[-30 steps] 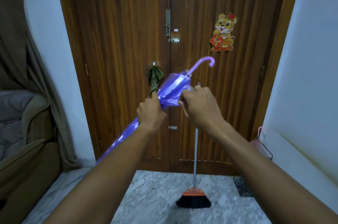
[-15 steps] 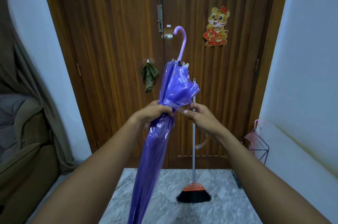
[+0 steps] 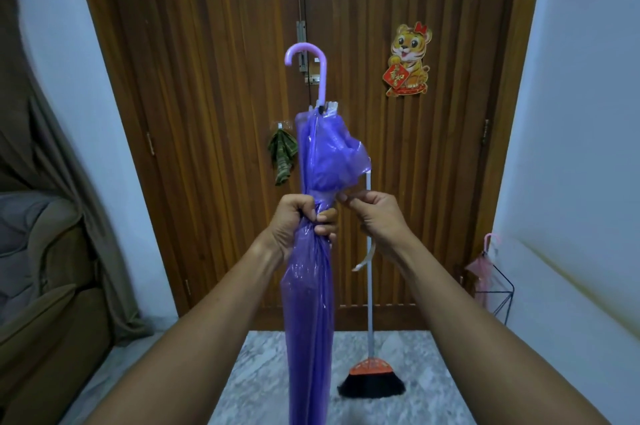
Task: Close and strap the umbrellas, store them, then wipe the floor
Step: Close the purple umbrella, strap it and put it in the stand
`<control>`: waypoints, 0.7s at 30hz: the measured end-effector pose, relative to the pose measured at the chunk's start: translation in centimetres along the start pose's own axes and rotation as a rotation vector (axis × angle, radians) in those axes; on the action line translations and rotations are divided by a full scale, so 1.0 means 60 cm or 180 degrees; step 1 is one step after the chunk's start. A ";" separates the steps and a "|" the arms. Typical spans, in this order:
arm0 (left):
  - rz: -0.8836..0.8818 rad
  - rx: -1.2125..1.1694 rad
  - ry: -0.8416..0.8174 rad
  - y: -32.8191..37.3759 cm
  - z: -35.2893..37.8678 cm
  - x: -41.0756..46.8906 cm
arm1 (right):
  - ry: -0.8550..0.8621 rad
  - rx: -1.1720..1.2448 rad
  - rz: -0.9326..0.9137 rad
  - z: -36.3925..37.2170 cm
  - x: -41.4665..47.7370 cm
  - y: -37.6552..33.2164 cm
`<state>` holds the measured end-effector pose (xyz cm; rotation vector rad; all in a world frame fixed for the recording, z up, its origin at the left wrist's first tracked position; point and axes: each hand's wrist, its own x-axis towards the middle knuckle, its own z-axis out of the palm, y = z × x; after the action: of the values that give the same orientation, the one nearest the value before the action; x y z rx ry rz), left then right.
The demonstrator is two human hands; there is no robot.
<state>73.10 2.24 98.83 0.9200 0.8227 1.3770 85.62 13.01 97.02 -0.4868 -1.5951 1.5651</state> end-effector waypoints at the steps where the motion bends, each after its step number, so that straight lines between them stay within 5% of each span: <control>1: -0.0017 -0.0036 -0.0087 0.000 -0.002 -0.001 | -0.0118 0.0061 0.0010 0.002 0.000 -0.004; 7: -0.0094 -0.0102 -0.0477 0.009 0.016 -0.012 | -0.1242 0.0627 0.0327 0.001 -0.019 -0.037; 12: 0.0122 -0.0229 -0.0577 0.013 0.011 -0.008 | -0.1512 0.0487 0.0463 0.007 -0.018 -0.054; 21: 0.0497 0.1339 0.1222 -0.022 -0.018 -0.022 | 0.0030 -0.0521 -0.0331 0.023 -0.003 -0.045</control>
<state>72.66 1.01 97.12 1.0714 1.3948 1.5737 85.39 11.62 99.73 -0.4901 -1.7218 1.3601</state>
